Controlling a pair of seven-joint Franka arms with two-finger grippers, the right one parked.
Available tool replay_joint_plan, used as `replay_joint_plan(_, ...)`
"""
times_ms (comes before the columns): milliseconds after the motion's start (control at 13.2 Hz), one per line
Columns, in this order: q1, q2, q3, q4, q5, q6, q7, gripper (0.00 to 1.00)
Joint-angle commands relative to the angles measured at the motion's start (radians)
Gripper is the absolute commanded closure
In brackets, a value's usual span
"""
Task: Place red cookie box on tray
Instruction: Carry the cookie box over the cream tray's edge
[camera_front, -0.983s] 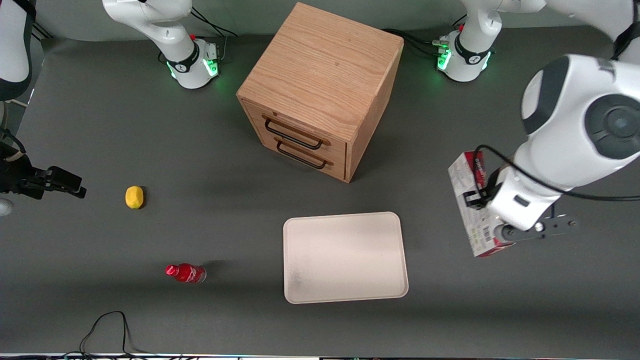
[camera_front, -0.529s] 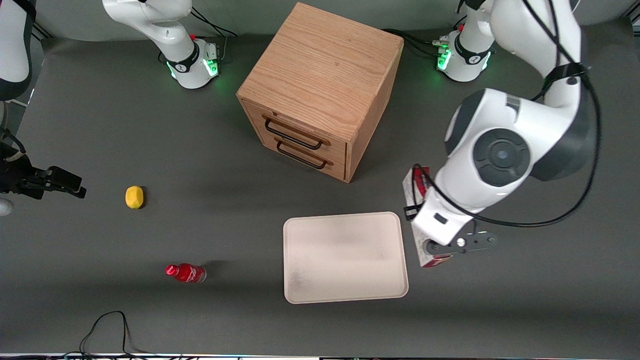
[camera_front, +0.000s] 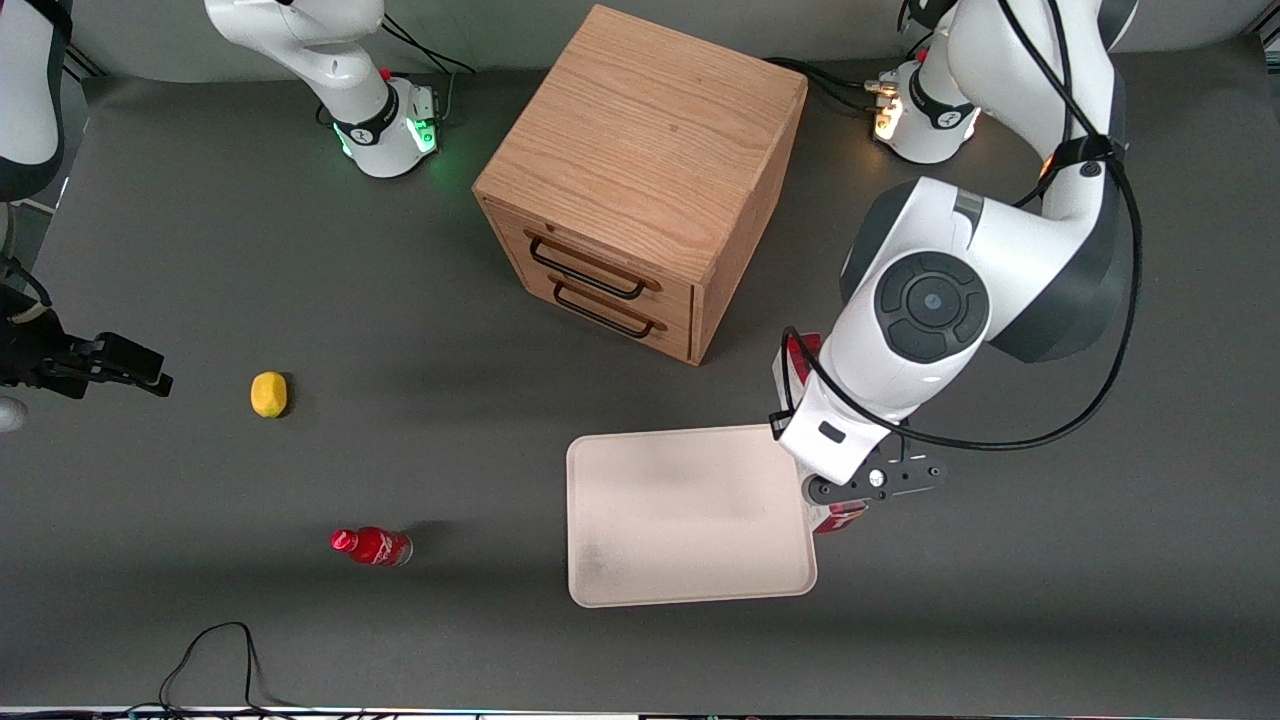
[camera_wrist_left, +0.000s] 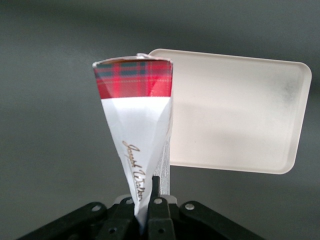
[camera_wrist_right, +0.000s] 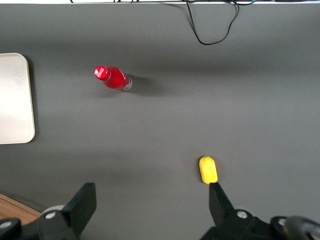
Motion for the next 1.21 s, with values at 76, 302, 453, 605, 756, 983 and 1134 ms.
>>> replay_joint_plan(76,0.002,0.073,0.005,0.011,0.008,0.072,-0.02,1.0)
replay_joint_plan(302,0.008,0.105,0.005,-0.075,0.006,0.189,-0.021,1.0)
replay_joint_plan(453,0.008,0.138,0.005,-0.089,0.005,0.215,-0.021,1.0)
replay_joint_plan(605,0.008,0.177,0.005,-0.101,0.005,0.259,-0.02,1.0)
replay_joint_plan(756,0.008,0.205,0.005,-0.115,0.006,0.301,-0.015,1.0)
replay_joint_plan(983,0.005,0.231,0.005,-0.139,0.014,0.353,-0.001,1.0)
replay_joint_plan(1134,0.002,0.247,0.005,-0.139,0.023,0.368,-0.001,1.0)
